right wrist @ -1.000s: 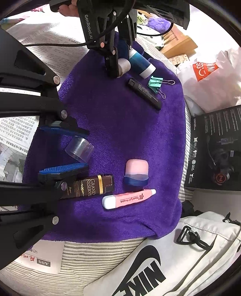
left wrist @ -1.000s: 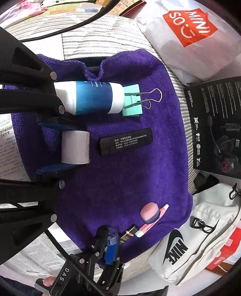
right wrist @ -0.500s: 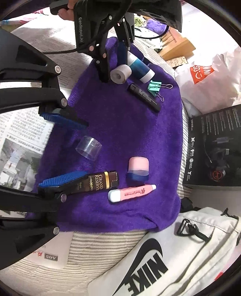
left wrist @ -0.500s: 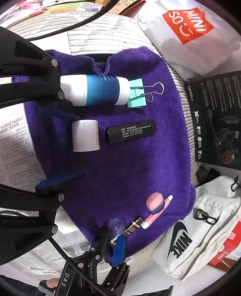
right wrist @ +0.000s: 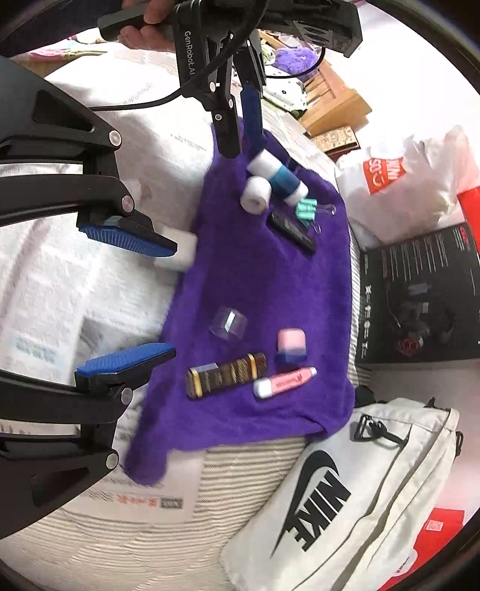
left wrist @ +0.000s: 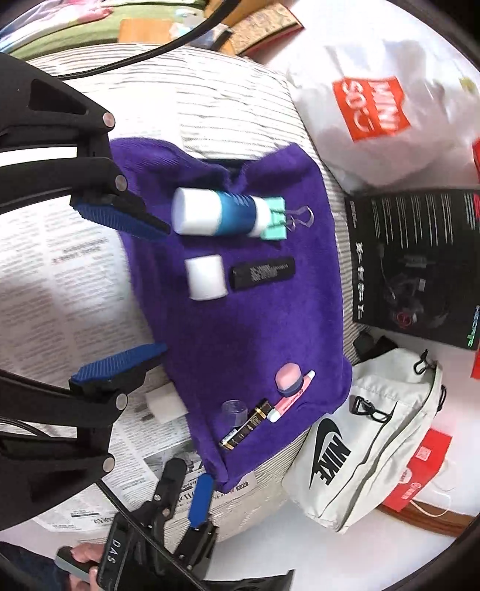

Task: Organize rigid objects
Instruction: 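Grasp the white wall charger with the right tool while the left tool moves back over the newspaper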

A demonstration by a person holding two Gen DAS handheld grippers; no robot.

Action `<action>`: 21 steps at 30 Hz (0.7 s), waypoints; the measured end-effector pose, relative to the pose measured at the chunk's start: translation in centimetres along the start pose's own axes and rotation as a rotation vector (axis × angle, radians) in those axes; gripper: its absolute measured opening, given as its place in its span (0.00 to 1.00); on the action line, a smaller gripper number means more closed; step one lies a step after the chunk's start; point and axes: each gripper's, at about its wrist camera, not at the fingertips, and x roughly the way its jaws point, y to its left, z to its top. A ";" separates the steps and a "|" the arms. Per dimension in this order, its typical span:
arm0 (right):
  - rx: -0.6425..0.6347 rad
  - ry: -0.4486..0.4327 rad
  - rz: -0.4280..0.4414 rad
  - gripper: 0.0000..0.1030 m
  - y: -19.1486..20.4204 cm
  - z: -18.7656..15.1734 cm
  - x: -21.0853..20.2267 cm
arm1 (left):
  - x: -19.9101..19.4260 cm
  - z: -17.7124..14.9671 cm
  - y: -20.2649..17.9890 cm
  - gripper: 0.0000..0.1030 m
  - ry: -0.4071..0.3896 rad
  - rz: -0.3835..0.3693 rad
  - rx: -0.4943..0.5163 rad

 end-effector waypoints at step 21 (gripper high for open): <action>0.013 0.034 -0.054 0.34 4.6 -0.2 5.6 | -2.3 -7.8 4.6 0.55 0.004 0.015 -0.148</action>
